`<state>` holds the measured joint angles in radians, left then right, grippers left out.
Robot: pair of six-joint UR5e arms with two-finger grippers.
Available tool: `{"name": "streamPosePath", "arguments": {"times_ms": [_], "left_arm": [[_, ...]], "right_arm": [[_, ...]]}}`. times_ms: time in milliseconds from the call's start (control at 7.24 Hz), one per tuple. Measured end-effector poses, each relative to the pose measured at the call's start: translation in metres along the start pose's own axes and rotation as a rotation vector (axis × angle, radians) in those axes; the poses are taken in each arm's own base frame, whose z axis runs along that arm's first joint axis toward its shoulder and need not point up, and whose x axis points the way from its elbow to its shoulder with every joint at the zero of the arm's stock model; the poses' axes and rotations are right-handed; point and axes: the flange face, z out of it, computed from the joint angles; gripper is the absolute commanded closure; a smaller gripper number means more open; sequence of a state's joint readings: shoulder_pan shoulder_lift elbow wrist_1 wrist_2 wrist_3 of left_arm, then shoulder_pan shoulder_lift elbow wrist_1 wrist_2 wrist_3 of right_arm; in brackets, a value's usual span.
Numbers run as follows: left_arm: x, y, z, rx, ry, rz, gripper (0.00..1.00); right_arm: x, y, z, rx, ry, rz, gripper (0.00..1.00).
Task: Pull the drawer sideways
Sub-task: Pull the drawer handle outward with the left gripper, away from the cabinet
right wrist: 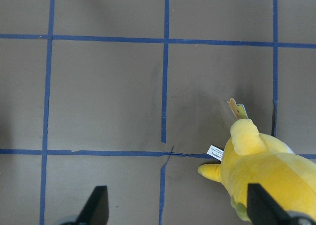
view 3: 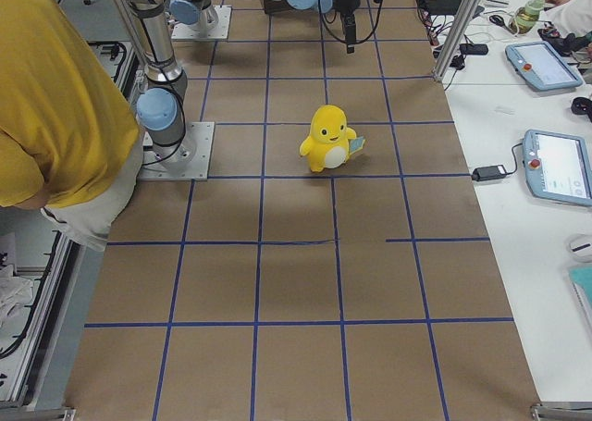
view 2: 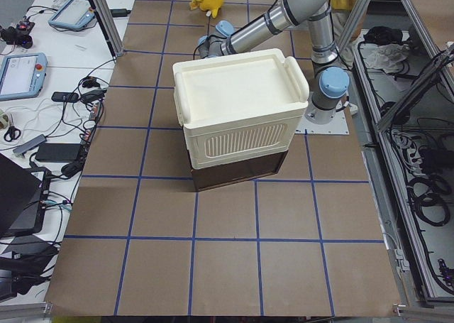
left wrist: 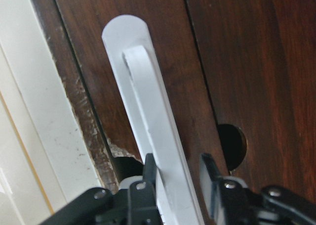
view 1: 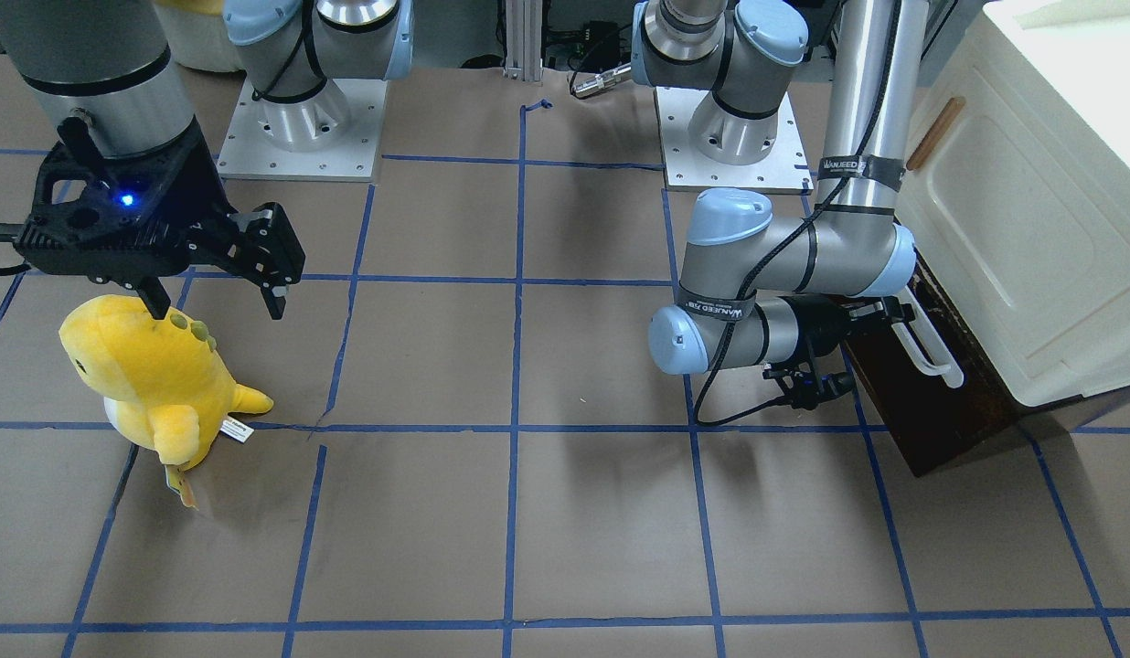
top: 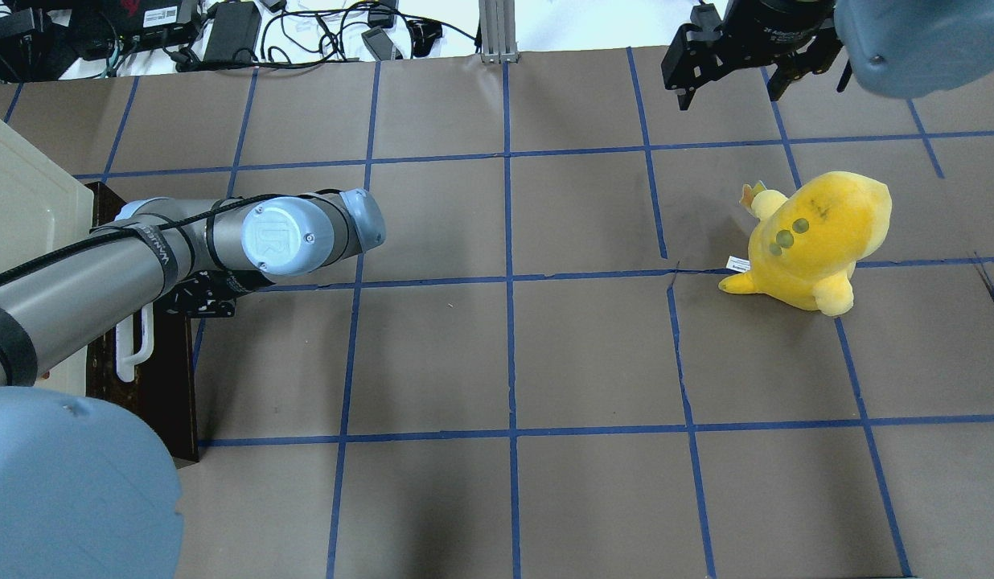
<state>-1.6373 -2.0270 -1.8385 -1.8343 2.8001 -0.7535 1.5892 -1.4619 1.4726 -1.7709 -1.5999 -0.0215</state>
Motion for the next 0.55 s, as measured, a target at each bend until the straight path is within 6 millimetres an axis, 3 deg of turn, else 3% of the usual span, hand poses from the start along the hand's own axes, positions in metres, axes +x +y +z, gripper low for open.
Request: {"name": "streamPosePath", "arguments": {"times_ms": [553], "left_arm": [[-0.0010,0.0029,-0.0043,0.014,-0.012,0.009,0.70]], "right_arm": [[0.0000,-0.0001,0.0000,0.001,0.000,0.000,0.00]]}}
